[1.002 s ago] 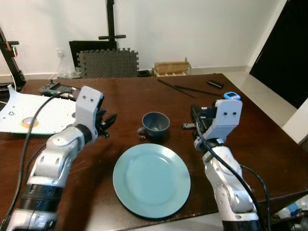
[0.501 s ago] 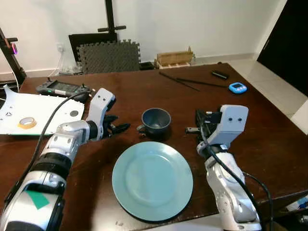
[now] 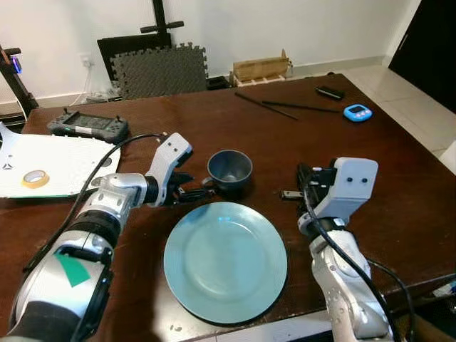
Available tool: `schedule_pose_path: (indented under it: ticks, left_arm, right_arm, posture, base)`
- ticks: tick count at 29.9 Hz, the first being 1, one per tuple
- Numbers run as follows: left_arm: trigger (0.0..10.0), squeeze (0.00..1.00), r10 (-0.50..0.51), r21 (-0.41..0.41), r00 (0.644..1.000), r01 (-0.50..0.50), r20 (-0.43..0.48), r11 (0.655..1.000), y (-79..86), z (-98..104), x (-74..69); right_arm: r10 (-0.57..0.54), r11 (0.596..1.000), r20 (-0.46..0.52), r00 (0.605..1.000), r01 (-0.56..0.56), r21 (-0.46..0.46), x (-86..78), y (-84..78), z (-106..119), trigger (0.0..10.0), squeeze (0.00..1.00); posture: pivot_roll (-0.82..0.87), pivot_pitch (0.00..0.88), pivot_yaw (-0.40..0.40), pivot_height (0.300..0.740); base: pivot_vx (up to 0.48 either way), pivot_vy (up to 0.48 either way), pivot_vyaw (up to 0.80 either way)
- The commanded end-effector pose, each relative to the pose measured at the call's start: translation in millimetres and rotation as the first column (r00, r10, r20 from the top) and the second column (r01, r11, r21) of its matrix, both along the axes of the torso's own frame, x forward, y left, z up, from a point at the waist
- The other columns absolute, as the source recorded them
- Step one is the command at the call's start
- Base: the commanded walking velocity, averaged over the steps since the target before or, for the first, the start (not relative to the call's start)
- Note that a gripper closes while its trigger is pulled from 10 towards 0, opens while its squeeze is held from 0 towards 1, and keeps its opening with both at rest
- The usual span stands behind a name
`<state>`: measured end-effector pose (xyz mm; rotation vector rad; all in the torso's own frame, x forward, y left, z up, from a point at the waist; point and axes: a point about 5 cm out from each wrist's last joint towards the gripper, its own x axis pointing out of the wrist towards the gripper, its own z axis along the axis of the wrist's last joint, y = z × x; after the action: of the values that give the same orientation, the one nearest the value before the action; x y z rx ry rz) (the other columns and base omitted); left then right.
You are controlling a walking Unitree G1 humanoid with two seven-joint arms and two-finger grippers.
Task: Setting the table
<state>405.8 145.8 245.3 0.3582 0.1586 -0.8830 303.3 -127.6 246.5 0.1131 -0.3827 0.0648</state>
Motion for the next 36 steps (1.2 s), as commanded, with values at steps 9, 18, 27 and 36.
schedule_pose_path:
  ticks: [9, 18, 27, 36]
  left_arm:
    - [7.1, 0.00, 0.027, 0.008, 0.997, -0.028, 0.076, 1.000, -9.8, 0, 3.4]
    - [0.0, 0.00, 0.036, -0.003, 0.995, -0.036, 0.094, 0.999, -10.3, -2, 3.8]
    - [0.0, 0.00, 0.027, 0.000, 0.996, -0.027, 0.081, 1.000, -7.7, -10, 2.1]
    - [0.6, 0.00, 0.038, -0.009, 0.995, -0.037, 0.096, 0.999, -4.9, -13, 1.3]
  right_arm:
    - [-0.018, 1.000, -0.016, 1.000, 0.018, 0.003, -4.3, -4.0, -1, 10.0, 0.00]
    - [-0.016, 1.000, -0.019, 1.000, 0.016, 0.001, -4.0, -3.5, 0, 10.0, 0.00]
    - [-0.004, 1.000, -0.020, 1.000, 0.004, -0.001, -1.3, -1.5, 2, 10.0, 0.00]
    - [0.002, 1.000, -0.015, 1.000, -0.002, -0.005, 1.4, -1.4, 4, 10.0, 0.00]
  posture:
    - [-0.09, 0.272, 0.091, 0.740]
    - [-0.09, 0.269, 0.084, 0.740]
    - [-0.09, 0.265, 0.071, 0.740]
    - [-0.08, 0.254, 0.063, 0.740]
  base:
    - [0.000, 0.000, 0.00]
    - [0.000, 0.000, 0.00]
    - [0.000, 0.000, 0.00]
    - [0.000, 0.000, 0.00]
